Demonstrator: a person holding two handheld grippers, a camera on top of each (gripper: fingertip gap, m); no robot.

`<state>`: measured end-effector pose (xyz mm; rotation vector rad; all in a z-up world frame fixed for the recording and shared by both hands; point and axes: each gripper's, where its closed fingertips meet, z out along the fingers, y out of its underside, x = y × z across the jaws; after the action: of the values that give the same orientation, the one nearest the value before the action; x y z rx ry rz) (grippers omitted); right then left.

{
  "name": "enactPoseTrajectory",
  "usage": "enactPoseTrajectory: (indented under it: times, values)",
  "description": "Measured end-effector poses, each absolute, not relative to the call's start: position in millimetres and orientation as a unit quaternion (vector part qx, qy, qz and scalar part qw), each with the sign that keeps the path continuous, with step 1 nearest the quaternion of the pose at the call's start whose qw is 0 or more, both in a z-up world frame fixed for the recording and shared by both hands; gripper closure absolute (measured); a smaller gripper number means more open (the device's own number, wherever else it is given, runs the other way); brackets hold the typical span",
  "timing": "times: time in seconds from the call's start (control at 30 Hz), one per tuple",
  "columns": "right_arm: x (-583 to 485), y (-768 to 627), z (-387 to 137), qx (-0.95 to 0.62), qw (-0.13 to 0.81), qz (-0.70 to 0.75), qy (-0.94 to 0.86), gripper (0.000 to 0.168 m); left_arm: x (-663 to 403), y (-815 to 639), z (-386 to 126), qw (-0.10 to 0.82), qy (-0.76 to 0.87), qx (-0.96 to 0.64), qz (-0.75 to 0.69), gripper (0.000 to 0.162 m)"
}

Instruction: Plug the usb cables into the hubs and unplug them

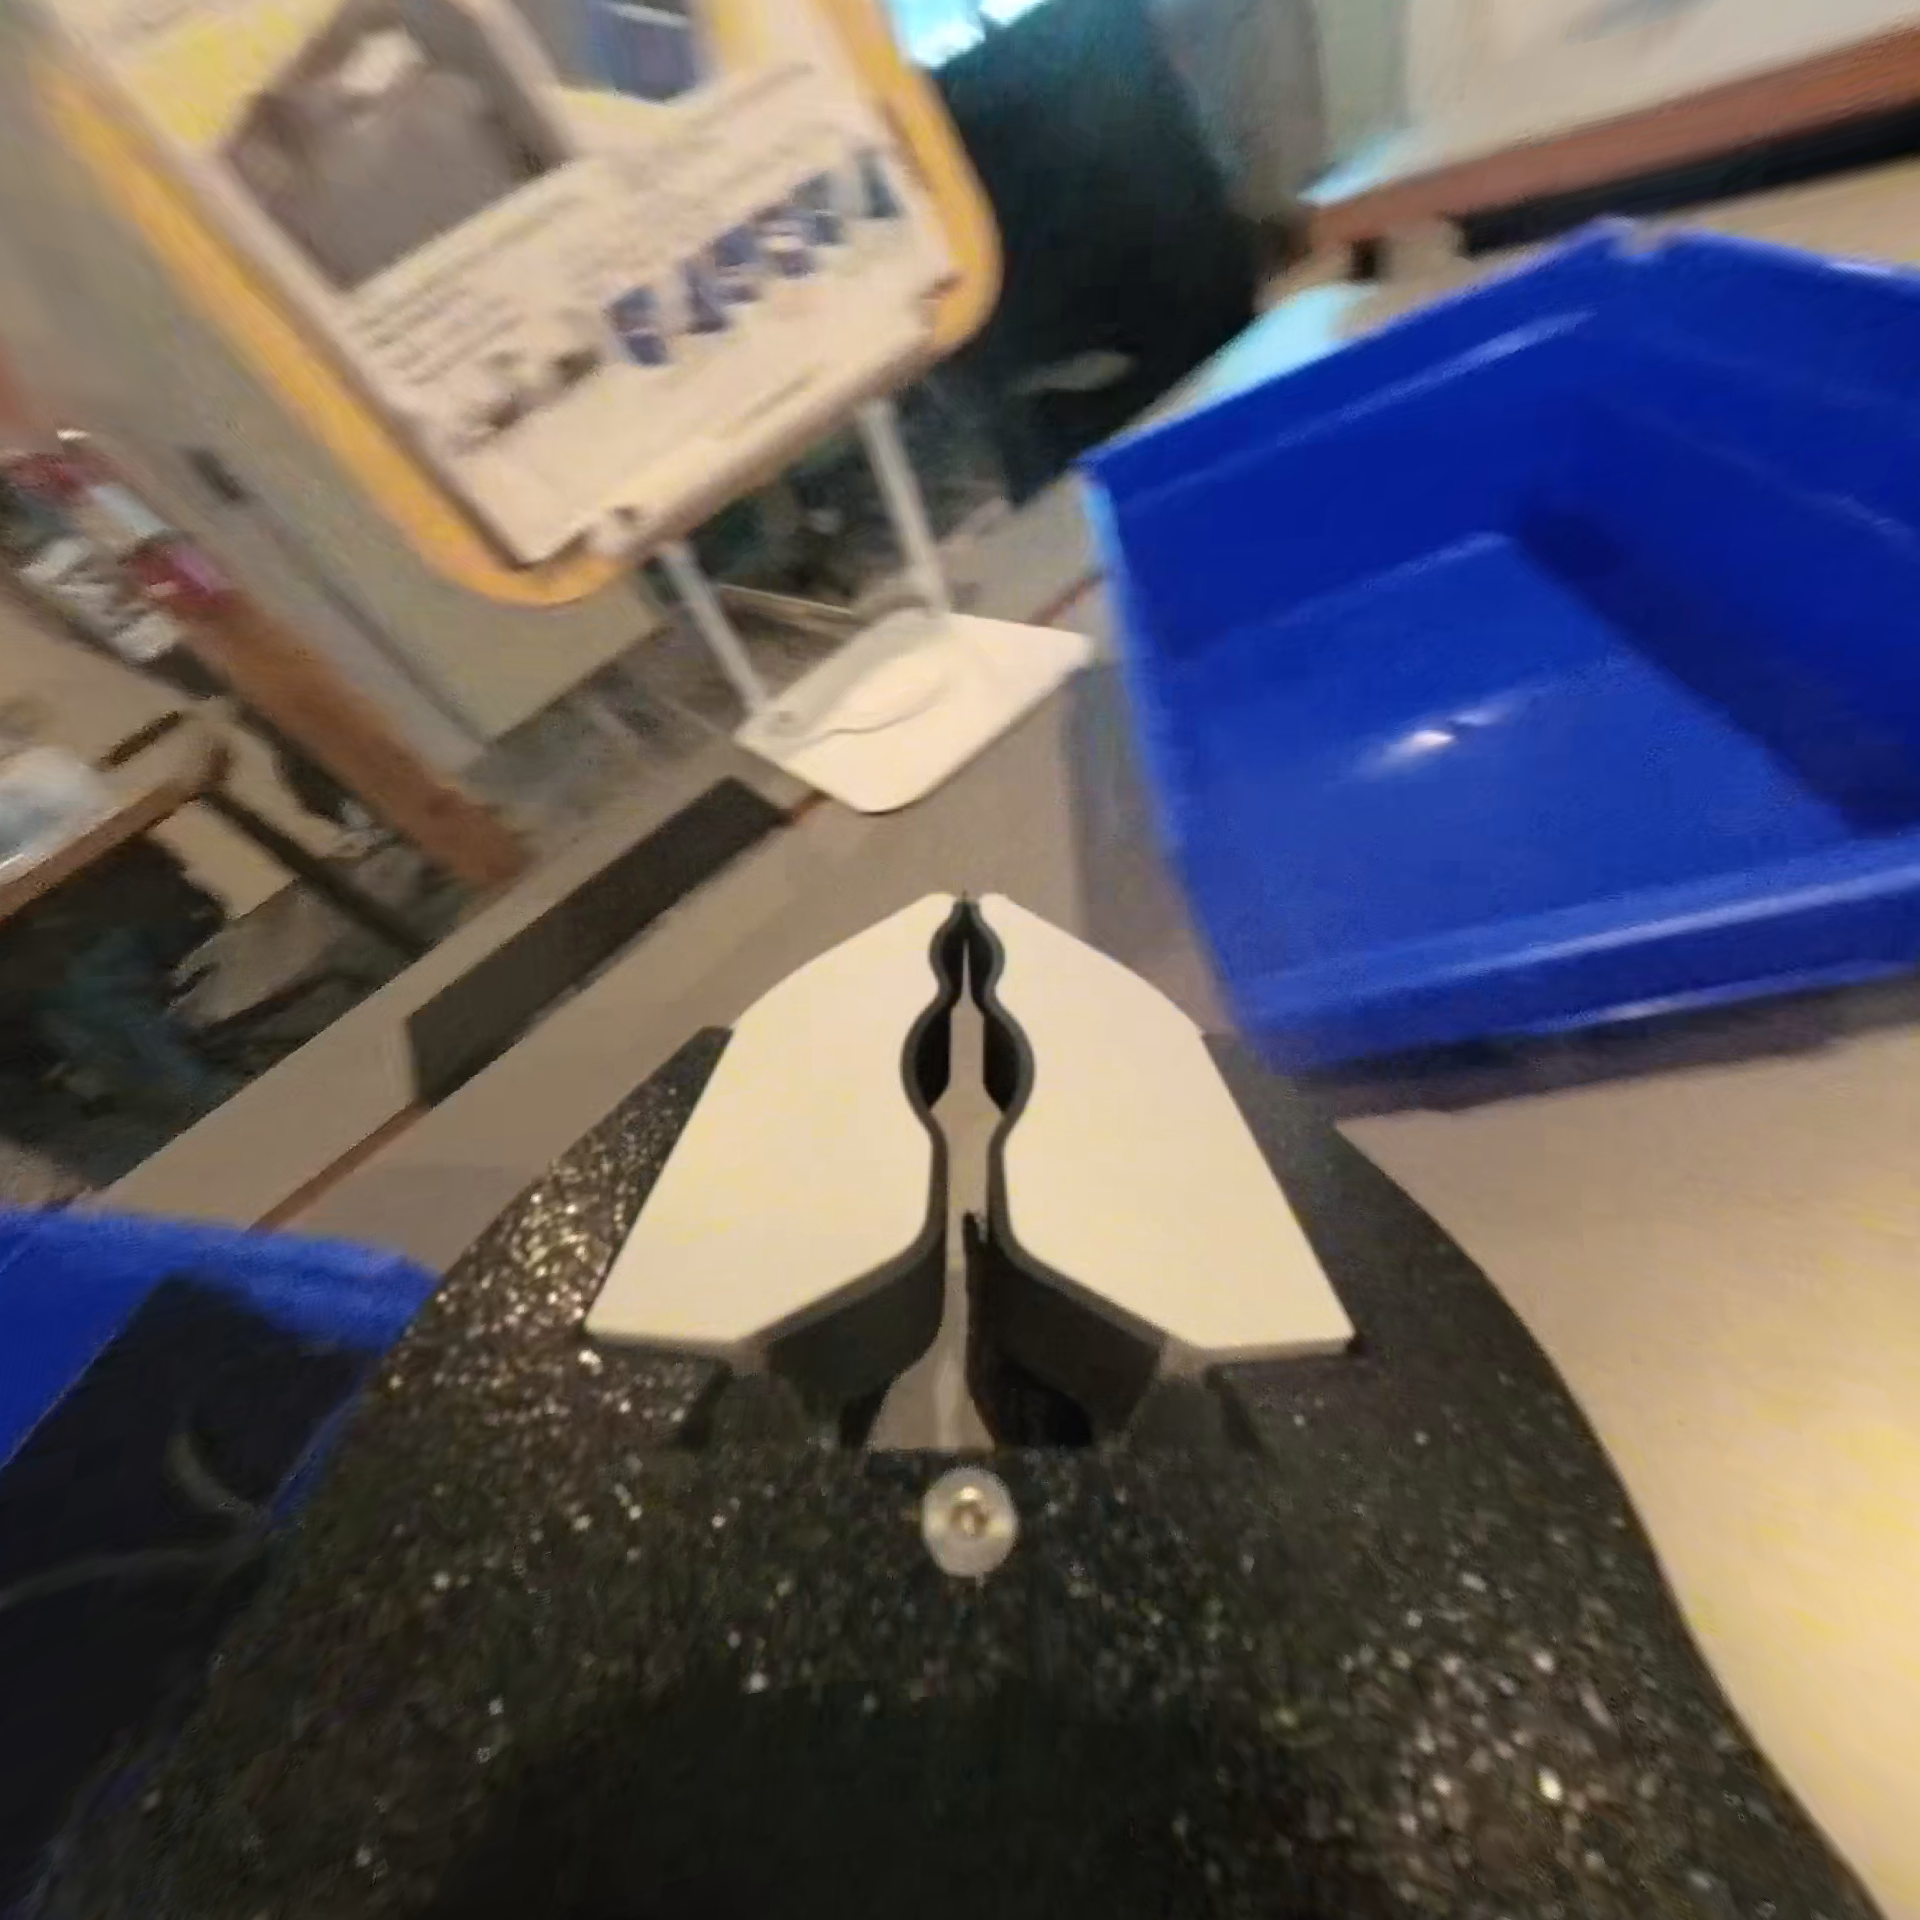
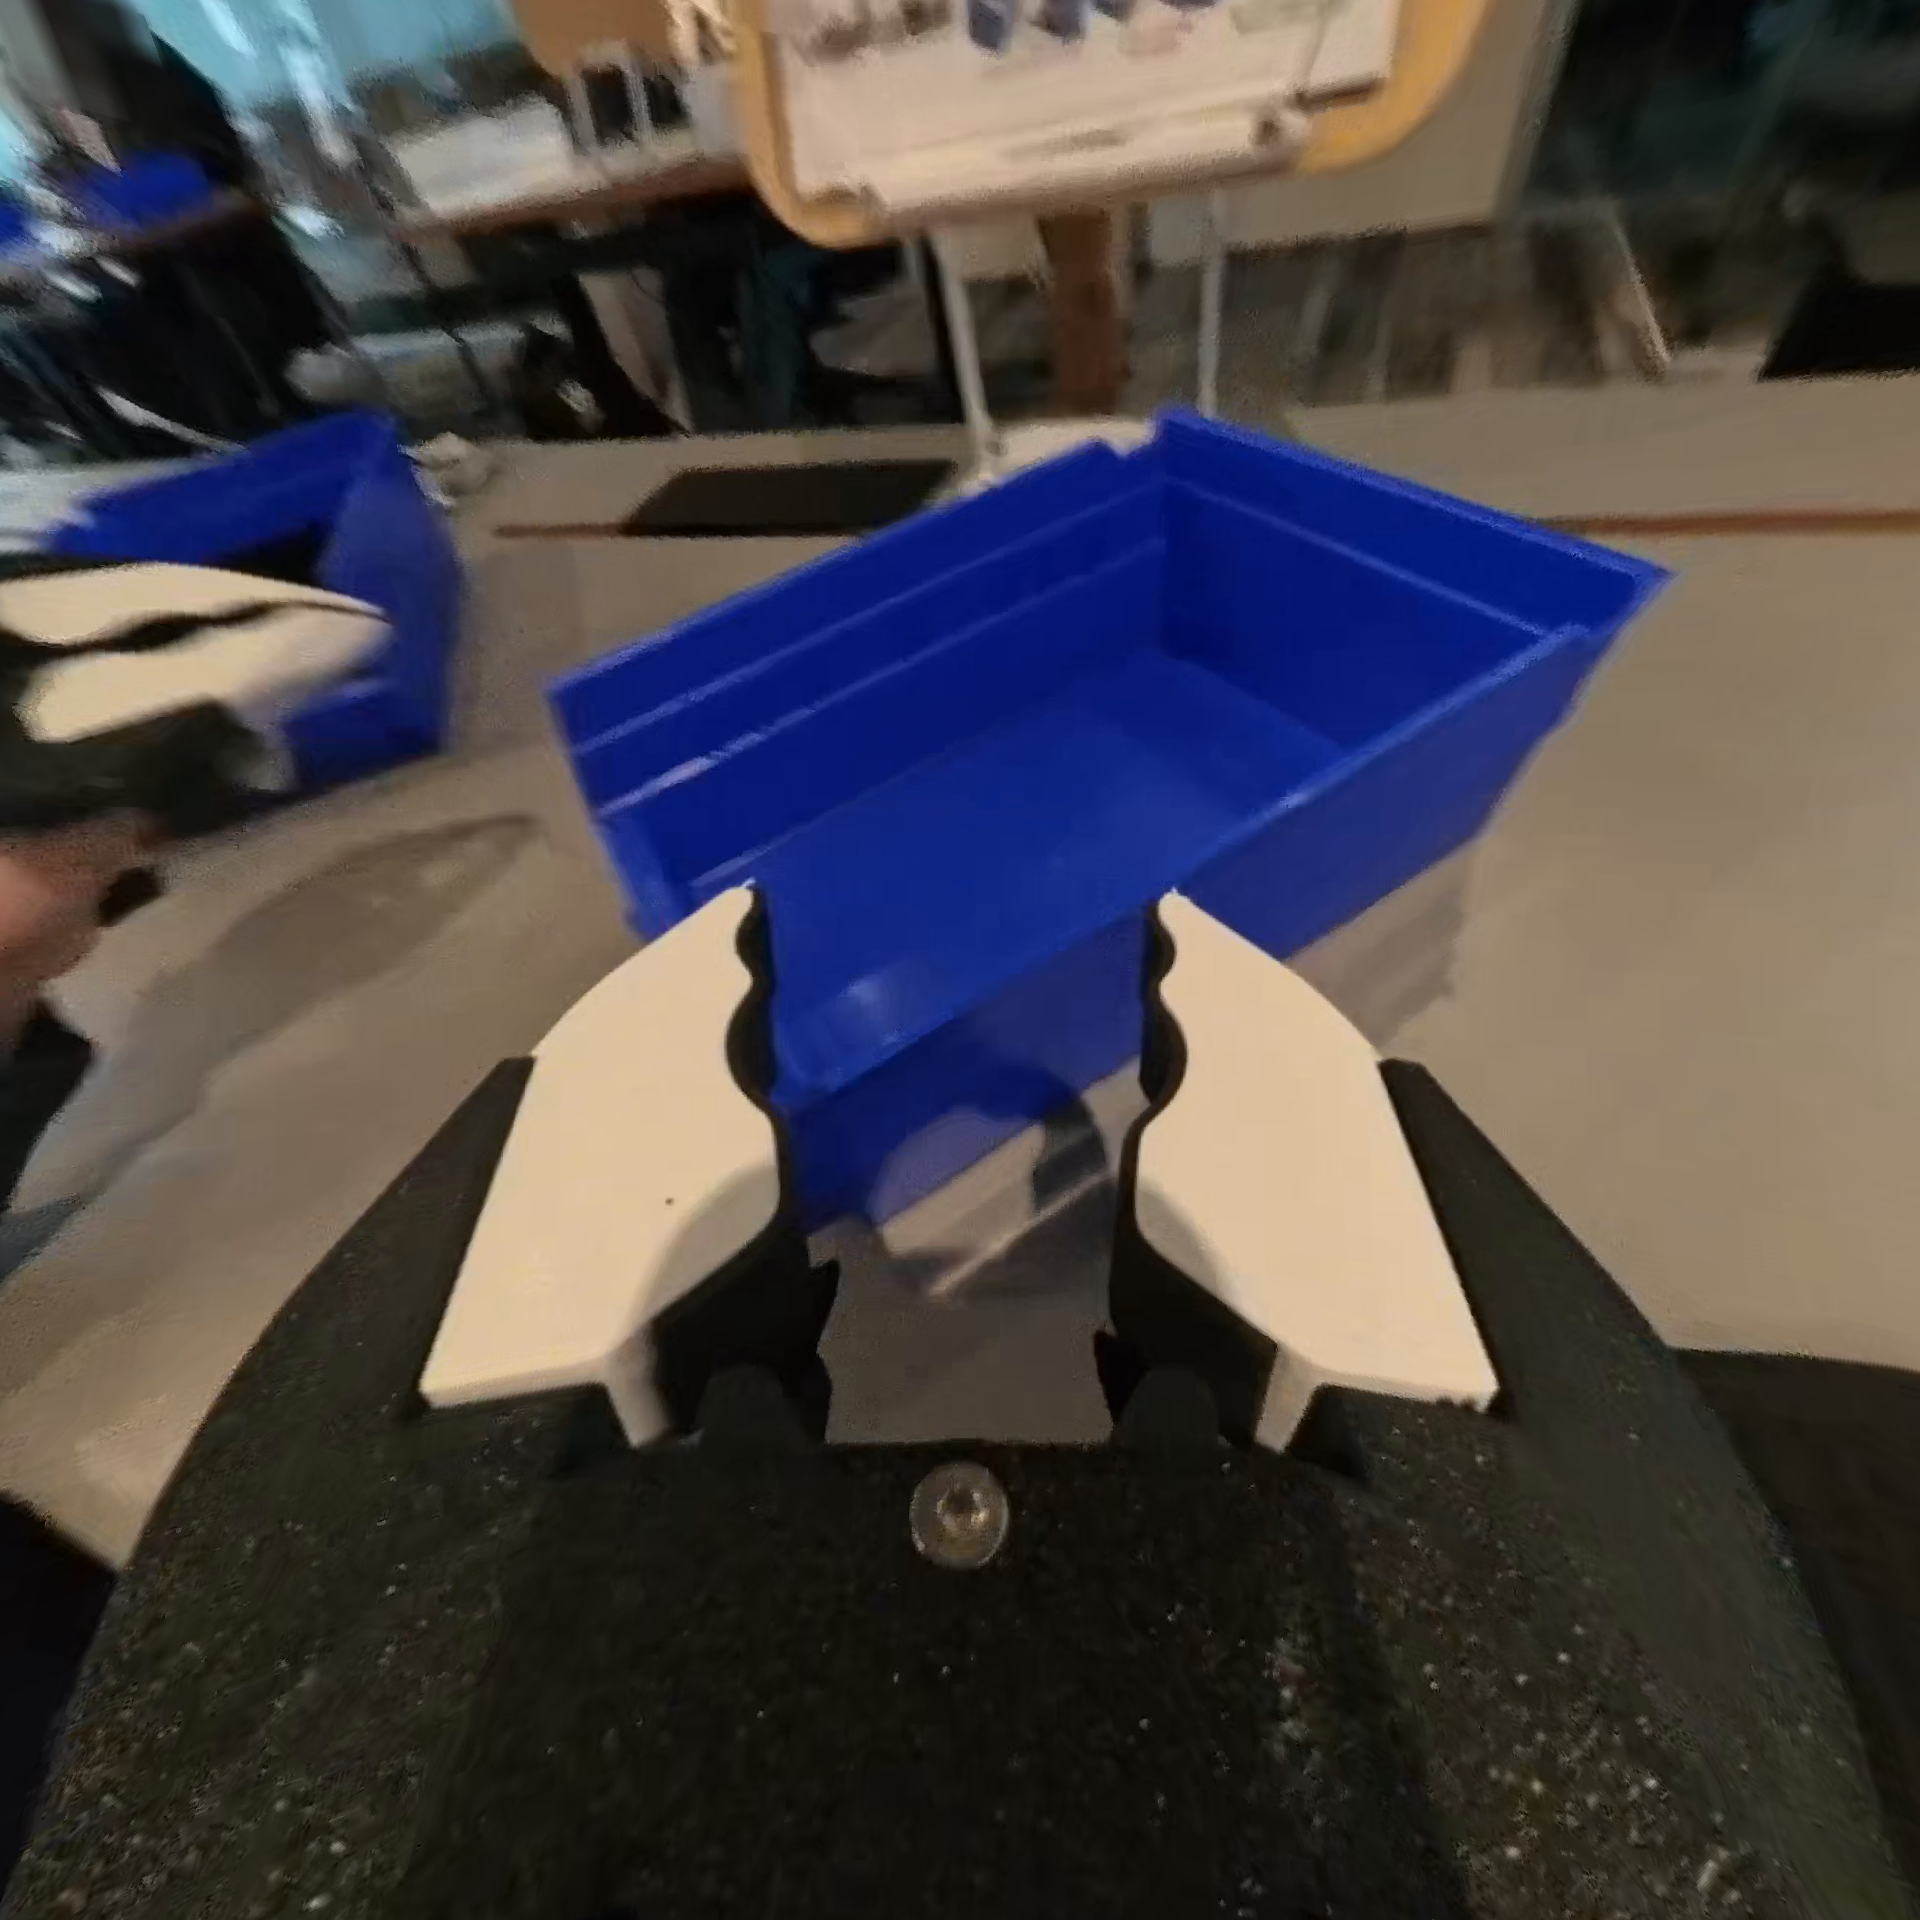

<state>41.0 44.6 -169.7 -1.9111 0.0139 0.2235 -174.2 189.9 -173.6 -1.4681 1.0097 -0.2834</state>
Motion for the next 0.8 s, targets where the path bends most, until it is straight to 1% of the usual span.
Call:
enactPoseTrajectory:
  times: [0.03,0.17,0.2,0.37,0.47,0.57,0.6,0.7,0.77,0.8]
  values:
    - [51.2,53.9,-176.1,-0.831,0.550,0.080,0.015,0.097,-189.1,206.1,-176.0,0.637,0.407,-0.644,-0.120,0.162]
    - [78.6,84.5,-205.8,-0.897,0.434,0.066,0.048,0.080,-228.8,237.8,-196.0,0.669,0.334,-0.652,-0.129,0.162]
    - [83.9,89.4,-211.6,-0.909,0.409,0.064,0.054,0.080,-231.5,239.8,-197.1,0.669,0.336,-0.651,-0.123,0.162]
    - [95.9,103.9,-235.0,-0.950,0.305,0.052,0.048,0.090,-223.2,237.8,-203.2,0.682,0.348,-0.634,-0.108,0.162]
    - [111.5,106.4,-238.0,-0.963,0.264,0.024,0.052,0.105,-216.7,234.6,-205.0,0.683,0.361,-0.626,-0.104,0.162]
    - [103.1,110.0,-240.0,-0.966,0.241,0.080,0.045,0.123,-214.0,232.2,-206.1,0.685,0.367,-0.621,-0.100,0.162]
    - [101.6,108.9,-240.8,-0.968,0.231,0.090,0.042,0.124,-214.1,232.2,-206.6,0.686,0.367,-0.621,-0.099,0.162]
    - [93.2,105.5,-242.9,-0.972,0.208,0.103,0.019,0.103,-214.9,233.2,-207.6,0.686,0.364,-0.622,-0.100,0.162]
    - [95.2,109.2,-243.9,-0.974,0.204,0.096,0.023,0.096,-215.4,233.8,-208.2,0.685,0.361,-0.624,-0.102,0.162]
    - [98.1,109.2,-244.8,-0.976,0.193,0.093,0.031,0.101,-215.5,233.9,-208.9,0.684,0.361,-0.625,-0.102,0.162]
